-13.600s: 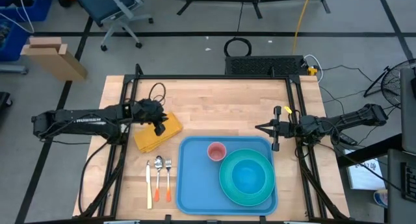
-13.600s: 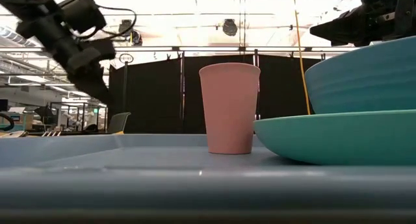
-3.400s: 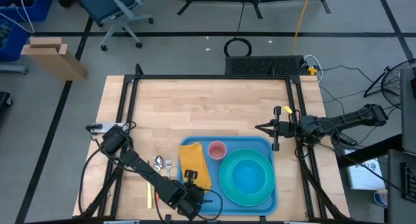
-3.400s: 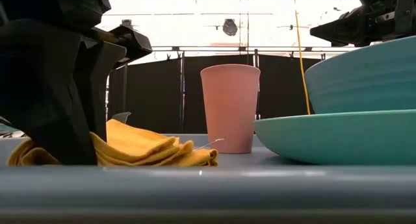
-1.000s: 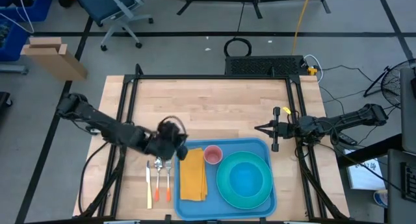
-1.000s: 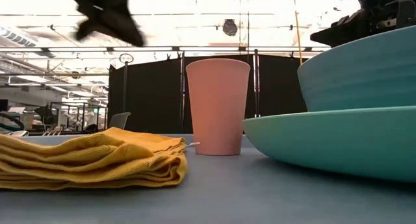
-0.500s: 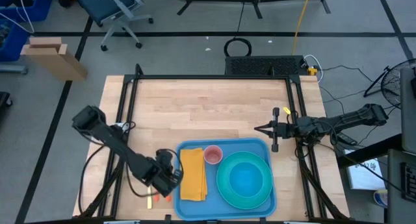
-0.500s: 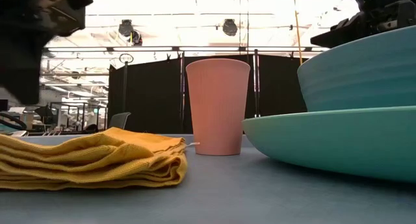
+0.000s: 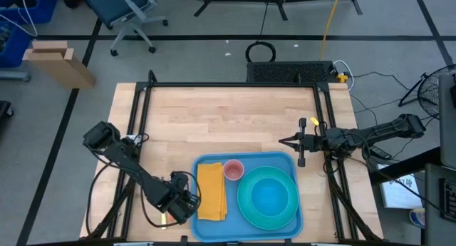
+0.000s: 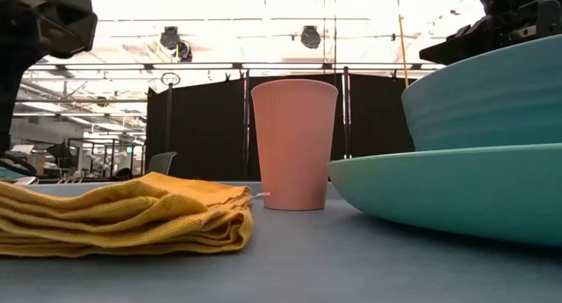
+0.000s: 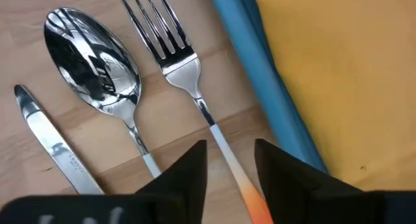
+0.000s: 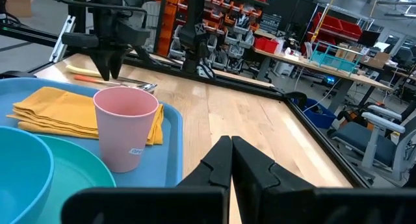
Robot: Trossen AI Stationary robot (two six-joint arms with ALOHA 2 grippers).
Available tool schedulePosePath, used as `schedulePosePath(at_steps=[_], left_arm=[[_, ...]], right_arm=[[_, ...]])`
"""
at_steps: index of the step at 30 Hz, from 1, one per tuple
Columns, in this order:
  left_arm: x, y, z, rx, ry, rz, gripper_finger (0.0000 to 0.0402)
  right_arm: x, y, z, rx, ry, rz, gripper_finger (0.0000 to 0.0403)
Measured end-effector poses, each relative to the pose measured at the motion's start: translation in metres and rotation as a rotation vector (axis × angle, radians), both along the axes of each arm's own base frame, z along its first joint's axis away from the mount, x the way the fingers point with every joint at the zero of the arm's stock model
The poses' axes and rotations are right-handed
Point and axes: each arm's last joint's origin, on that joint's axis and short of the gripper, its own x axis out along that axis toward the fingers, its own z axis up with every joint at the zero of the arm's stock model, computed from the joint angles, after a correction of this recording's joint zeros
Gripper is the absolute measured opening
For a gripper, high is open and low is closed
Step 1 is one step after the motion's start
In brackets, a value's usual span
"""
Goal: Set up tray
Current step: Put the orange fork on the yellow napkin
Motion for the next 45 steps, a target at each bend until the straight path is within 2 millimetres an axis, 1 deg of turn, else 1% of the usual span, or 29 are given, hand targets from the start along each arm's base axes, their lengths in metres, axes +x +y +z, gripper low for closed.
schedulePosePath(at_steps=[3,7,12,18,26,35,38,44,45], left_arm=[[0.001,0.002,0.0,-0.004,0.004,0.007,0.0152],[0.004,0.006,0.0,-0.001,0.006,0.01,0.0164],[0.004,0.009,-0.002,0.012,0.016,0.007,0.0162],[-0.003,0.014,-0.017,0.015,0.046,0.032,0.0157],[-0.006,0.016,-0.036,-0.032,-0.007,0.022,0.0157],[-0.012,0.02,-0.043,-0.035,0.011,0.055,0.0154],[-0.011,0.02,-0.044,-0.039,0.002,0.053,0.0126],[-0.01,0.02,-0.045,-0.046,-0.009,0.061,0.0021],[-0.009,0.02,-0.045,-0.048,-0.01,0.063,0.0015]], right_arm=[[0.0,0.0,0.0,-0.003,0.0,0.0,0.0],[0.0,0.0,0.0,-0.007,0.001,0.0,0.0],[0.0,0.0,0.0,-0.007,0.001,0.0,0.0],[0.0,0.0,0.0,-0.007,0.001,-0.001,0.0],[0.0,0.0,0.0,-0.008,0.001,-0.003,0.0],[0.0,0.0,0.0,-0.008,0.001,-0.003,0.0],[0.0,0.0,0.0,-0.008,0.001,-0.003,0.0],[0.0,0.0,0.0,-0.008,0.001,-0.003,0.0],[0.0,0.0,0.0,-0.008,0.001,-0.003,0.0]])
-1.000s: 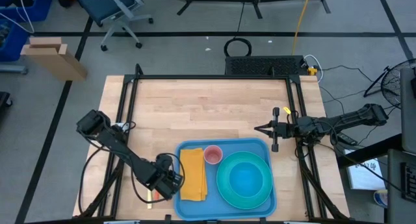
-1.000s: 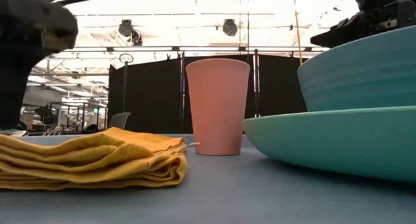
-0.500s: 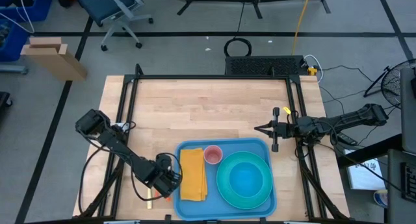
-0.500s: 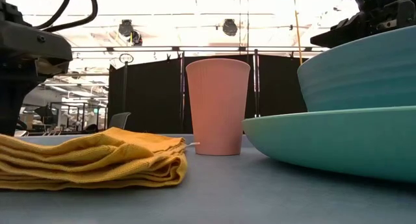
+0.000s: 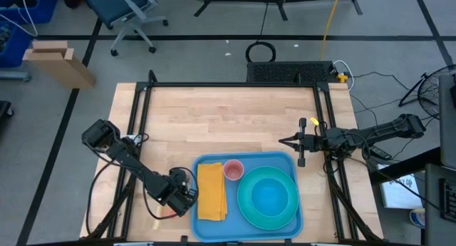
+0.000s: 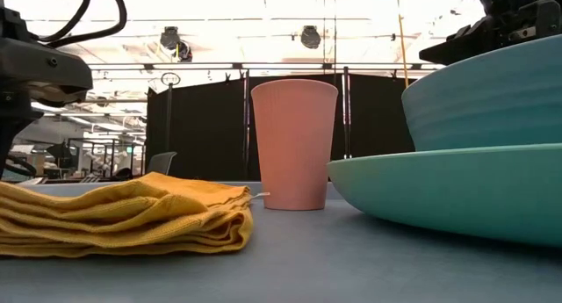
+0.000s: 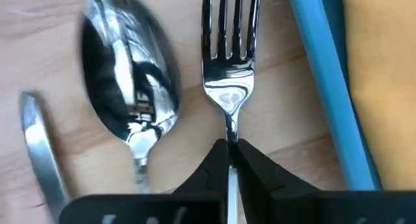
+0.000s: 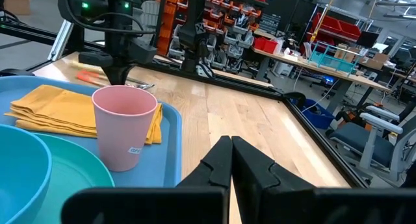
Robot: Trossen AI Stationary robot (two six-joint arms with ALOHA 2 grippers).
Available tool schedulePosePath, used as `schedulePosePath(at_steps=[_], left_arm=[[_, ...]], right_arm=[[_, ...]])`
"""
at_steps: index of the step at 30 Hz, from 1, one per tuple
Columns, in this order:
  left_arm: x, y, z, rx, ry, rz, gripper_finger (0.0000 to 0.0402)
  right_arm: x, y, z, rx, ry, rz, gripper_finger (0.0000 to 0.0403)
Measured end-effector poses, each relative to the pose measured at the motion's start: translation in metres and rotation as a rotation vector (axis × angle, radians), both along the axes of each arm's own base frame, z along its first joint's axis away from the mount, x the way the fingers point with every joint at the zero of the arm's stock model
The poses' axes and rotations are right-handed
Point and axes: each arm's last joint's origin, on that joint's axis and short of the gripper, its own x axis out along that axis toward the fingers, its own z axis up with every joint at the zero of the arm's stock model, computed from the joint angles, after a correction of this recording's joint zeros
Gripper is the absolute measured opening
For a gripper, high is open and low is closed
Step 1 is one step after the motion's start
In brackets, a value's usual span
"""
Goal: Set up tray
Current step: Put the orange fork on the yellow napkin
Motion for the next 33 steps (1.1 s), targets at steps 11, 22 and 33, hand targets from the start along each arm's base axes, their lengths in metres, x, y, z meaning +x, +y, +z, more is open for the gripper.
schedulePosePath(at_steps=[11,22,33], left_arm=[[0.008,-0.002,0.014,0.078,-0.025,0.021,0.0012],[0.036,-0.01,0.087,0.093,-0.114,-0.005,0.0011],[0.084,-0.015,0.065,0.072,-0.357,0.071,0.001]], right_arm=[[0.0,0.0,0.0,0.0,0.0,0.0,0.0],[0.0,0.0,0.0,-0.003,0.001,0.0,0.0],[0.0,0.0,0.0,-0.003,0.0,0.001,0.0]])
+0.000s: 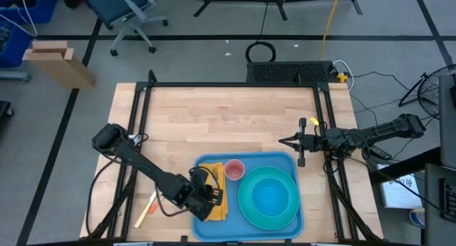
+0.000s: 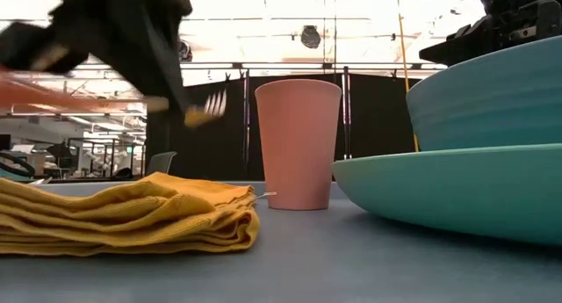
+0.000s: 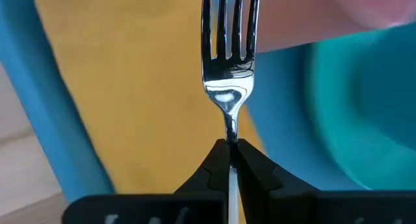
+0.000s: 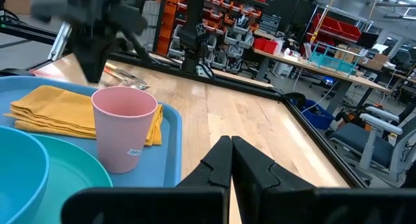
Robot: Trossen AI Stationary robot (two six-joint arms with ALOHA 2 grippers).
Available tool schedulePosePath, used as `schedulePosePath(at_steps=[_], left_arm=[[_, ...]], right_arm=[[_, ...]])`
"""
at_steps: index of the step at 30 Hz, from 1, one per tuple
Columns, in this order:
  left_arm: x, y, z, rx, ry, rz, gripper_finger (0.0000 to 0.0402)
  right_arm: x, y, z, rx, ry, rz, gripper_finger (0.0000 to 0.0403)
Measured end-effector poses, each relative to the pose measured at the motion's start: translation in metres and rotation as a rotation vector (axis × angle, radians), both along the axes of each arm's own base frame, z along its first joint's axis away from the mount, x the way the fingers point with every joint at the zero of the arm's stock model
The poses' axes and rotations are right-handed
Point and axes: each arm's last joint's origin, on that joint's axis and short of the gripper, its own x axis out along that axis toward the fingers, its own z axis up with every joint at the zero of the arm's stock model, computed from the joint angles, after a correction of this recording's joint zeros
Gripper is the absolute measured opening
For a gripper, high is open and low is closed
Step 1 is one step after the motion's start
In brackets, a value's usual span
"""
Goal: Set up tray
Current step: Put the orange fork on the yellow napkin
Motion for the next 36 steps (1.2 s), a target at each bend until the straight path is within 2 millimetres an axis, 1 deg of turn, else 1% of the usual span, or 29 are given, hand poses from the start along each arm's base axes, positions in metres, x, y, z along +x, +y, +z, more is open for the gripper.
schedulePosePath(at_steps=[3,9,15,20,26,28,31,36], left_arm=[[0.009,0.0,-0.017,-0.01,0.03,0.024,0.001],[0.025,0.004,-0.034,-0.046,0.016,0.046,0.001],[0.029,0.011,-0.037,-0.036,0.031,0.044,0.001],[0.028,0.015,-0.04,-0.033,0.068,0.049,0.0013],[0.032,0.013,-0.053,-0.044,0.088,0.048,0.0009],[0.032,0.013,-0.057,-0.046,0.099,0.047,0.002],[0.034,0.012,-0.06,-0.049,0.09,0.056,0.0052],[0.033,0.011,-0.058,-0.052,0.091,0.049,0.0092]], right_arm=[[0.0,0.0,-0.001,-0.001,0.008,0.0,0.0],[0.0,0.0,-0.001,-0.002,0.013,0.0,0.0],[0.0,0.0,-0.001,-0.003,0.013,0.0,0.0],[0.0,0.0,-0.001,-0.002,0.013,0.0,0.0],[0.0,0.0,-0.001,-0.003,0.013,0.0,0.0],[0.0,0.0,-0.001,-0.003,0.013,0.0,0.0],[0.0,0.0,-0.001,-0.003,0.015,0.0,0.0],[0.0,0.0,-0.001,0.0,0.013,0.0,0.0]])
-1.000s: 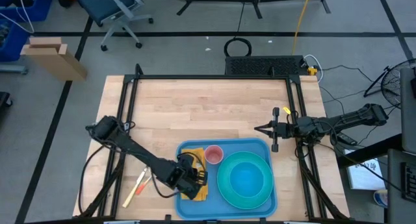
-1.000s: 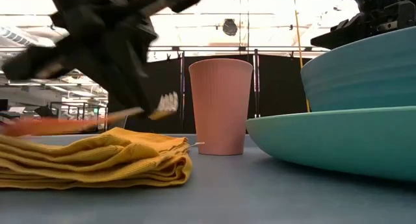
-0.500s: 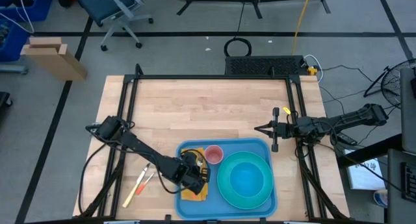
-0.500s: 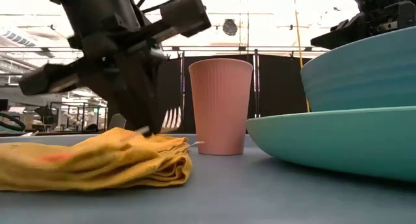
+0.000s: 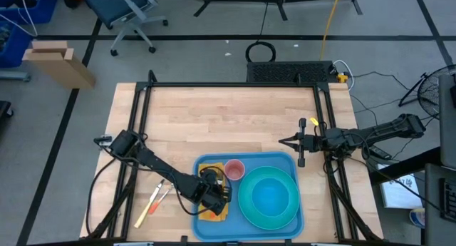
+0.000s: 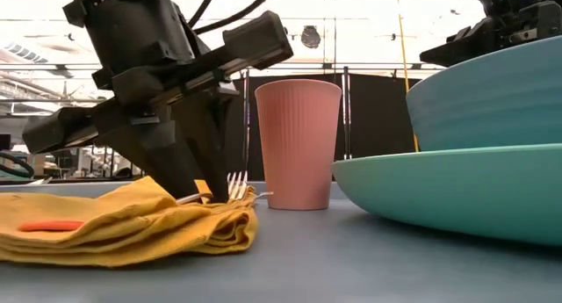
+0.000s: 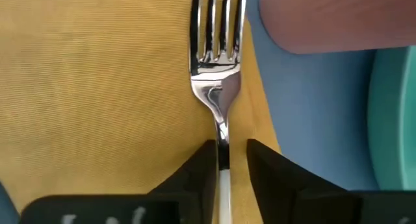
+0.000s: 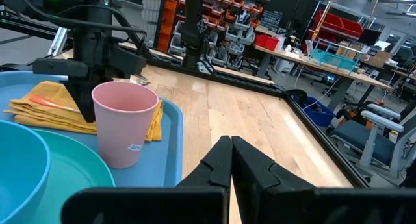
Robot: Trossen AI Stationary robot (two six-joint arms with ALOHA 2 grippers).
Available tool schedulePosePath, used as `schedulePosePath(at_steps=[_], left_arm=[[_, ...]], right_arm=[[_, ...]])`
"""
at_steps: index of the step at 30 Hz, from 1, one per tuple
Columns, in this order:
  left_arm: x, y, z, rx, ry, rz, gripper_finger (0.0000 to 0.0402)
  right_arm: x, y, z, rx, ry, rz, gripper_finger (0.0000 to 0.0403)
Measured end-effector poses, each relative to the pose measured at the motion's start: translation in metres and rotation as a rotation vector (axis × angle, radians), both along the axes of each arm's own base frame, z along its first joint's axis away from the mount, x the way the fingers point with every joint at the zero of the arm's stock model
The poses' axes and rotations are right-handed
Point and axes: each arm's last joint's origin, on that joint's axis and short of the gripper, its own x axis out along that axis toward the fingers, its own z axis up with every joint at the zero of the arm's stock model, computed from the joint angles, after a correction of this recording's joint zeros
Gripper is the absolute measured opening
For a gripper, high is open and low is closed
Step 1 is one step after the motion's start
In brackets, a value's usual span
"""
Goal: Set up tray
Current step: Put the orange fork on the yellow napkin, then put the orange spoon on the yellow napkin to the left of the orange fork
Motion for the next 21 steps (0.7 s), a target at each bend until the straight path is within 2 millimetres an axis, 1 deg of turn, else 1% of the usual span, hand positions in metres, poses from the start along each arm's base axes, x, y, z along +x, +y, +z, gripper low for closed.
schedulePosePath(at_steps=[2,5,9,13,15,17,19,21], left_arm=[[-0.001,-0.001,0.001,0.0,0.003,-0.021,0.0101],[-0.003,-0.001,0.01,-0.007,0.003,-0.067,0.0111],[-0.008,-0.002,0.026,-0.012,-0.013,-0.138,0.012],[-0.018,-0.004,0.048,0.011,-0.023,-0.235,0.0121],[-0.027,-0.005,0.059,0.018,-0.003,-0.33,0.0121],[-0.04,-0.007,0.07,0.001,0.051,-0.428,0.0122],[-0.056,-0.01,0.077,-0.047,0.149,-0.499,0.0122],[-0.074,-0.014,0.08,-0.075,0.265,-0.521,0.0122]], right_arm=[[0.0,0.0,0.0,0.002,0.0,0.0,0.0],[0.0,0.0,0.0,0.005,0.0,0.0,0.0],[0.0,0.0,0.0,0.005,0.0,0.0,0.0],[0.0,0.0,0.0,0.006,-0.002,0.001,0.0],[0.0,0.0,0.0,0.006,-0.003,0.001,0.0],[0.0,0.0,0.0,0.006,-0.003,0.001,0.0],[0.0,0.0,0.0,0.006,-0.003,0.001,0.0],[0.0,0.0,0.0,0.006,-0.003,0.001,0.0]])
